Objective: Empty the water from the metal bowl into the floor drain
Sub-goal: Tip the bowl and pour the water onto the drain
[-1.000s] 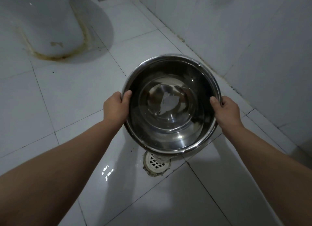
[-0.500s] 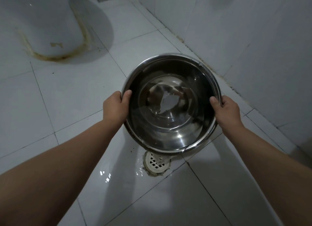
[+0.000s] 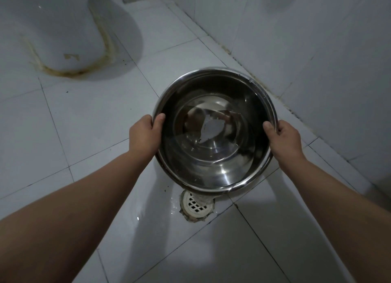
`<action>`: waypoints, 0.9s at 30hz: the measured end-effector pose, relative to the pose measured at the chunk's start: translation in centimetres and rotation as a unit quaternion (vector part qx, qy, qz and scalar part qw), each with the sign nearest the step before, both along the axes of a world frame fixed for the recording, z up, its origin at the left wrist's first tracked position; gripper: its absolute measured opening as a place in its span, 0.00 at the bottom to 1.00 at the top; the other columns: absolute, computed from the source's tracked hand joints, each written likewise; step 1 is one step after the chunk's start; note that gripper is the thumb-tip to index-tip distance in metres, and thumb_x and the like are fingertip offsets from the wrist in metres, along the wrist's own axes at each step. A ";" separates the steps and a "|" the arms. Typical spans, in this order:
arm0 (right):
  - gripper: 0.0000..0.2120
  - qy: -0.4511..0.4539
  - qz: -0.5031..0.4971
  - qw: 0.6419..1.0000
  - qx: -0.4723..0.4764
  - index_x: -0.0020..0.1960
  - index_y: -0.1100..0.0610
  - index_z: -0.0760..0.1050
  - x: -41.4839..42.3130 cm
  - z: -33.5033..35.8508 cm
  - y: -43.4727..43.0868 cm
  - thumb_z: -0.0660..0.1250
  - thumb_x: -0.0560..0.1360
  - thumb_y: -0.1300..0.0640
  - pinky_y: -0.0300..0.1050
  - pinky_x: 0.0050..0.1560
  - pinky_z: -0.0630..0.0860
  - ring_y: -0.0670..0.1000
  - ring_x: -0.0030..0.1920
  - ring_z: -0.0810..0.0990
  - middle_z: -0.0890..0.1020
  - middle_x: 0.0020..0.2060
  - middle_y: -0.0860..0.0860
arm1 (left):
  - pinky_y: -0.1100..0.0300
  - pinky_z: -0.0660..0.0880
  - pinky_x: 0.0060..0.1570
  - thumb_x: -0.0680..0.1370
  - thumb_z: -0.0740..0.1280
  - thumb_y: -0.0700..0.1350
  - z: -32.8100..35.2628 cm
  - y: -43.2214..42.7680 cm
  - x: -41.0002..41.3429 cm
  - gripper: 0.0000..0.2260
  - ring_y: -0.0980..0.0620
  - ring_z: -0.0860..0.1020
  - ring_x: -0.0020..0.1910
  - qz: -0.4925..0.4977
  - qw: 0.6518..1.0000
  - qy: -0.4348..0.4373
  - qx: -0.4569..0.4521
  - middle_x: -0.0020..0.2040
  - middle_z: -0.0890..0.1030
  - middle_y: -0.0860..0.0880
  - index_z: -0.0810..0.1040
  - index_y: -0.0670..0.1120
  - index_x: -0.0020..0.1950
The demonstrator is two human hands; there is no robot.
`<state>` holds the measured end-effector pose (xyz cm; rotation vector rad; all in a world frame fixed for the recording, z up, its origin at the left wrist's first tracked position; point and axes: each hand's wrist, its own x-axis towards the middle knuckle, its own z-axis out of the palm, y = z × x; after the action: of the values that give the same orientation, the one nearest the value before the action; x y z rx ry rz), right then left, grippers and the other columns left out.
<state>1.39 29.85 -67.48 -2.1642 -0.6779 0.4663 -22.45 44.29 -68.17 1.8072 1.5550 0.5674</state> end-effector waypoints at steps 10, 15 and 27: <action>0.12 0.000 0.013 1.000 -0.007 0.42 0.59 0.71 -0.3 0.1 -0.3 0.61 0.78 0.51 0.43 0.35 0.69 0.53 0.38 0.72 0.74 0.37 0.55 | 0.59 0.61 0.30 0.80 0.55 0.52 0.2 -0.1 -0.2 0.17 0.51 0.67 0.32 0.000 1.000 0.004 0.008 0.30 0.67 0.50 0.68 0.40 0.41; 0.14 -0.006 0.011 1.000 -0.010 0.47 0.63 0.73 -0.4 0.3 -0.3 0.61 0.77 0.50 0.44 0.35 0.68 0.54 0.38 0.72 0.74 0.38 0.57 | 0.59 0.60 0.29 0.80 0.55 0.53 0.0 0.0 -0.3 0.18 0.50 0.68 0.33 -0.005 1.000 0.010 0.012 0.30 0.67 0.49 0.68 0.42 0.37; 0.10 0.007 0.017 1.000 -0.005 0.45 0.58 0.72 -0.6 0.2 -0.8 0.61 0.78 0.51 0.42 0.35 0.70 0.53 0.39 0.73 0.75 0.39 0.55 | 0.61 0.60 0.28 0.80 0.55 0.53 0.3 -0.1 -0.4 0.17 0.51 0.67 0.32 -0.011 1.000 0.020 0.008 0.30 0.68 0.50 0.69 0.40 0.41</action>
<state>0.79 29.08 -67.28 -2.1589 -0.7065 0.5040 -22.83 44.18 -67.88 1.8570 1.5598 0.5377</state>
